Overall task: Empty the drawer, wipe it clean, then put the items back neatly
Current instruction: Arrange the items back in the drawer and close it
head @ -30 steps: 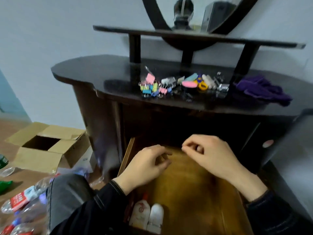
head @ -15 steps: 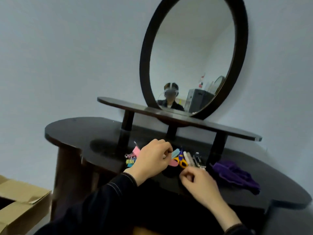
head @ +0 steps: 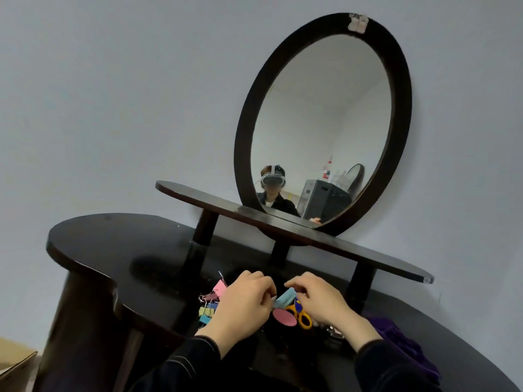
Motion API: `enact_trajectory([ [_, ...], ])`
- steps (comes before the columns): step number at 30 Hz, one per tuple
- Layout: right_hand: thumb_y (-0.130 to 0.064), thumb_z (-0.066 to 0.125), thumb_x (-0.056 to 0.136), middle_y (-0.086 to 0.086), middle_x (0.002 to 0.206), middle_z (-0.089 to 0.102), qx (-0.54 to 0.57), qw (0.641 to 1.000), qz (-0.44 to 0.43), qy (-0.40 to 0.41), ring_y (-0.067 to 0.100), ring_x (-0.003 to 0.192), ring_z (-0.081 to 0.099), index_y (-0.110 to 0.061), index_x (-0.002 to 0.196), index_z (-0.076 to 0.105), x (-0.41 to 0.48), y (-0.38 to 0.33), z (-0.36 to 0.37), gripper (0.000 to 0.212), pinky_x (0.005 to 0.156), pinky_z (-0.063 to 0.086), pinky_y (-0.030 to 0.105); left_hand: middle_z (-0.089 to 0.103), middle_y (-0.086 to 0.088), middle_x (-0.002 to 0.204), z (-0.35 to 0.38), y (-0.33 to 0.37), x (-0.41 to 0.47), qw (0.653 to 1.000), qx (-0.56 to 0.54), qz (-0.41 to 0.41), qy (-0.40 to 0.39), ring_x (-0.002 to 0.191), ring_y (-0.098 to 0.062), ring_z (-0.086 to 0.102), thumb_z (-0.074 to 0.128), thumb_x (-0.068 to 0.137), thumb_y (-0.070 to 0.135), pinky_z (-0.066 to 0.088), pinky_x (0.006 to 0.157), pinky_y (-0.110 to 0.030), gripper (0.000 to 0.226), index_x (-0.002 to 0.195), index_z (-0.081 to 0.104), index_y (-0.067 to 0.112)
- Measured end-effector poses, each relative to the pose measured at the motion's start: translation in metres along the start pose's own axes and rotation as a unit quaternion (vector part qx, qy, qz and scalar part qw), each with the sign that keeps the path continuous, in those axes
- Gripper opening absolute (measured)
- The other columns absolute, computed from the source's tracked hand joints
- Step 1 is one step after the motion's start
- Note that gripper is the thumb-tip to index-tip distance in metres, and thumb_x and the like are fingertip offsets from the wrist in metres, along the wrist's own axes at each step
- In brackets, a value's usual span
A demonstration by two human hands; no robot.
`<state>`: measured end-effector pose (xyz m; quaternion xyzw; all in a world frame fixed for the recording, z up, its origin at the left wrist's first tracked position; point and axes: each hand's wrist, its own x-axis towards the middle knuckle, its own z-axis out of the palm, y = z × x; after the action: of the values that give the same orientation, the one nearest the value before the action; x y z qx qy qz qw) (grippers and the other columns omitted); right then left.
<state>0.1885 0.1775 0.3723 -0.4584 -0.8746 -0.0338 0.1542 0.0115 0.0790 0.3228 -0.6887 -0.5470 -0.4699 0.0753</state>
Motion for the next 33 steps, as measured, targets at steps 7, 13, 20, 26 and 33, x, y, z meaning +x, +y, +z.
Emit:
enact_trajectory([
  [7,-0.003,0.057,0.089,0.0,0.124,0.055,-0.185,0.973,-0.047,-0.132,0.023,0.106,0.057,-0.041,0.125,0.064,0.047,-0.008,0.008,0.052,0.069,0.041,0.031,0.056,0.013,0.095,0.006,-0.005,0.0,1.0,-0.008,0.007,0.003,0.093,-0.005,0.044,0.049,0.092,0.021,0.042,0.077,-0.02,0.017,0.098,0.064,0.028],
  [13,-0.009,0.06,0.09,0.006,0.114,0.06,-0.33,0.924,-0.155,-0.116,0.027,0.103,0.055,-0.022,0.117,0.065,0.058,-0.018,0.004,0.031,0.068,0.039,0.037,0.054,0.013,0.093,0.008,-0.006,0.002,1.0,-0.006,0.004,0.003,0.089,-0.005,0.044,0.048,0.092,0.021,0.035,0.069,-0.015,0.016,0.095,0.062,0.028],
  [20,-0.033,0.06,0.085,-0.004,0.105,0.056,-0.265,0.951,-0.155,0.024,0.021,0.101,0.054,-0.024,0.105,0.055,0.038,-0.007,-0.027,0.023,0.062,0.038,0.03,0.052,0.018,0.095,0.008,-0.008,0.002,1.0,-0.008,-0.008,0.01,0.093,-0.002,0.045,0.047,0.092,0.022,0.041,0.076,-0.017,0.018,0.099,0.062,0.031],
  [26,-0.061,0.06,0.071,-0.021,0.092,0.065,0.077,0.993,-0.042,0.075,-0.002,0.087,0.061,-0.044,0.109,0.061,-0.018,-0.033,-0.042,0.041,0.068,0.048,0.019,0.053,0.023,0.096,-0.004,0.013,-0.002,0.996,-0.079,0.012,0.047,0.097,0.002,0.05,0.04,0.092,0.063,0.044,0.08,-0.018,0.033,0.113,0.056,0.044],
  [33,-0.015,0.066,0.086,-0.015,0.09,0.07,0.205,0.974,-0.041,0.088,-0.001,0.091,0.066,-0.047,0.088,0.062,-0.099,-0.063,-0.055,0.032,0.081,0.057,0.024,0.06,0.014,0.094,-0.016,0.068,-0.028,0.969,-0.225,0.034,0.095,0.086,-0.011,0.062,0.053,0.093,0.052,0.052,0.07,-0.025,0.022,0.105,0.06,0.035],
])
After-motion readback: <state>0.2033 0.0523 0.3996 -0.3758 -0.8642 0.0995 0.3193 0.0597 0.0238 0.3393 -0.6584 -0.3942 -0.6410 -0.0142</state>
